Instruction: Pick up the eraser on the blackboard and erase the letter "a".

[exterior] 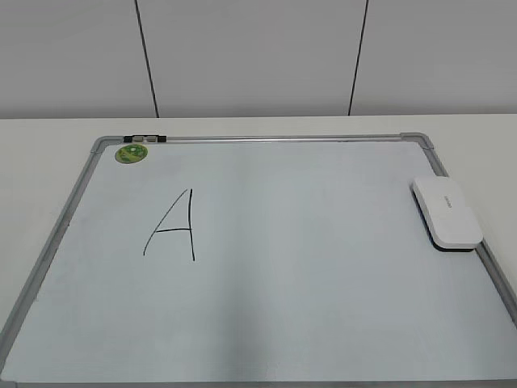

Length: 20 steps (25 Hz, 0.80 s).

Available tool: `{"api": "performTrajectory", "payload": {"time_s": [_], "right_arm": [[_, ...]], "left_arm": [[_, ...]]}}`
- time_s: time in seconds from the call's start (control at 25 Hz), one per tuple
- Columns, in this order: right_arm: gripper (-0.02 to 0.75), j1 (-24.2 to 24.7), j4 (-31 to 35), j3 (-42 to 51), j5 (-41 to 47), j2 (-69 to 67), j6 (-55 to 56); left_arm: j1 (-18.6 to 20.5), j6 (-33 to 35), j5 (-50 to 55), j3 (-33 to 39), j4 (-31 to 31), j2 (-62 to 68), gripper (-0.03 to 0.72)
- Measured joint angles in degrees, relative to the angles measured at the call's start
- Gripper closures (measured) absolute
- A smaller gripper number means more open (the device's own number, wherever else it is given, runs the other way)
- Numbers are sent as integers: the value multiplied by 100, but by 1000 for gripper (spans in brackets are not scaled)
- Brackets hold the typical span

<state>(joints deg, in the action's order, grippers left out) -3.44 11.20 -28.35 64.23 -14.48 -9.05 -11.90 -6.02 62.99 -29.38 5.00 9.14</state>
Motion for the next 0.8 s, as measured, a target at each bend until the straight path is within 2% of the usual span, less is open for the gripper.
{"api": "performTrajectory", "payload": {"time_s": [0.36, 0.56, 0.8], "right_arm": [[200, 0, 12, 0, 12, 137, 0], [200, 75, 25, 57, 47, 594, 0], [200, 459, 49, 90, 81, 1281, 0]], "left_arm": [[54, 0, 0, 0, 0, -68, 364], [493, 8, 0, 0, -3, -382, 371], [859, 13, 0, 0, -3, -765, 372]]}}
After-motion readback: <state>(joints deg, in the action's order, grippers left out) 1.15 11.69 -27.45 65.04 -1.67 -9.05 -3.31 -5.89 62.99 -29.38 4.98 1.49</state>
